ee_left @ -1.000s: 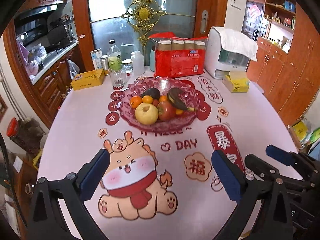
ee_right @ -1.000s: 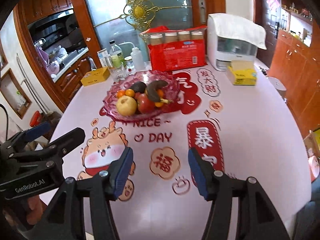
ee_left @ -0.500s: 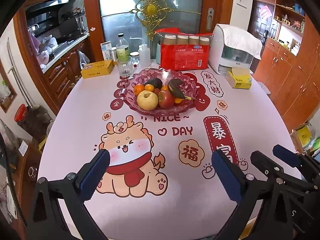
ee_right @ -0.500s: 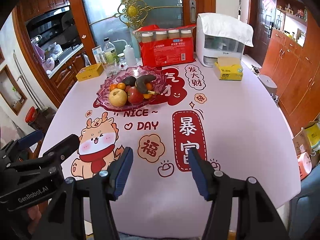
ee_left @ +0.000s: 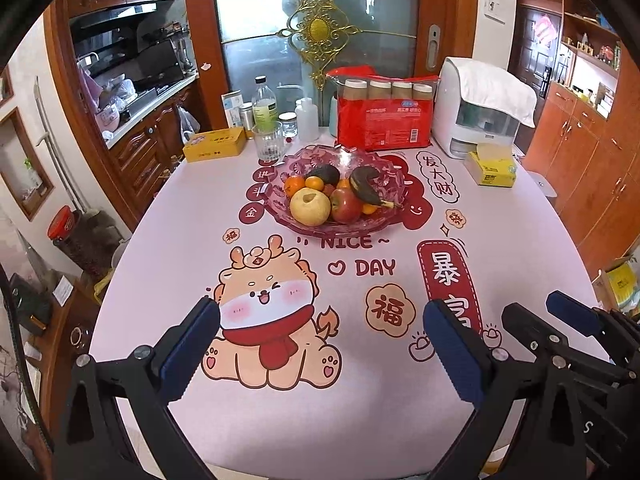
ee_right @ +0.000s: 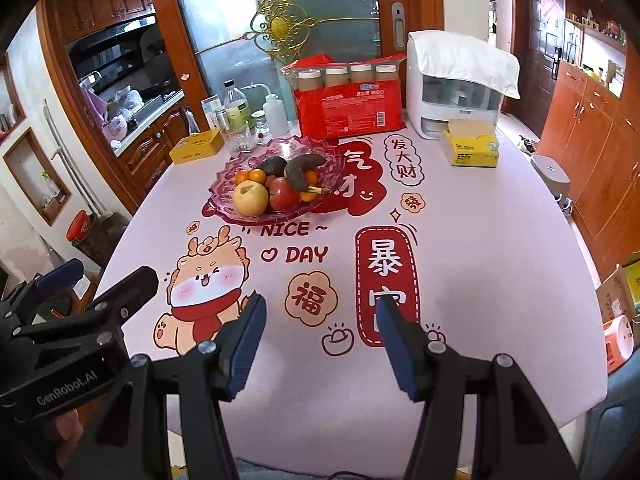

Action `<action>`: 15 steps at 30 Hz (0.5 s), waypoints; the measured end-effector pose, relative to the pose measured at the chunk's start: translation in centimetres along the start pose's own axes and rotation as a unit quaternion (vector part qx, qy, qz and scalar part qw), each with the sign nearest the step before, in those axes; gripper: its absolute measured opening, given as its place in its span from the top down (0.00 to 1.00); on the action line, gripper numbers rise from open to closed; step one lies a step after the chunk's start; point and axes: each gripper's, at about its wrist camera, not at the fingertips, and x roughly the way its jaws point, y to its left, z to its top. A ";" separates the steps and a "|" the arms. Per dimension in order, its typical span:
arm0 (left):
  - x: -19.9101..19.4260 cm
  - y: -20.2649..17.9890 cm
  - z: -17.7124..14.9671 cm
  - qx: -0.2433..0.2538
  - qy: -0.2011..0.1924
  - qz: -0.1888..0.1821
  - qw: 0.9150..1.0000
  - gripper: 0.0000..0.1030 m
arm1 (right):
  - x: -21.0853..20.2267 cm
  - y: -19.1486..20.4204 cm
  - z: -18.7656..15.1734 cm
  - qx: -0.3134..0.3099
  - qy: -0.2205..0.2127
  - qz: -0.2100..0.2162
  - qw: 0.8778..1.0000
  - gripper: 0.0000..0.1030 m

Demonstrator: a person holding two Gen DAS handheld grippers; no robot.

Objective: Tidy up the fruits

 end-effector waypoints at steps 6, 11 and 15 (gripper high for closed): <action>0.2 0.0 0.0 -0.002 0.003 0.003 1.000 0.02 | 0.3 0.0 0.3 -0.005 0.001 0.004 1.000 0.44; 0.3 0.0 0.0 -0.002 0.004 0.003 1.000 0.02 | 0.6 -0.2 0.5 -0.005 0.005 0.007 1.000 0.44; 0.4 -0.1 0.0 -0.002 0.004 0.003 1.000 0.02 | 0.6 -0.2 0.5 -0.005 0.005 0.007 1.000 0.44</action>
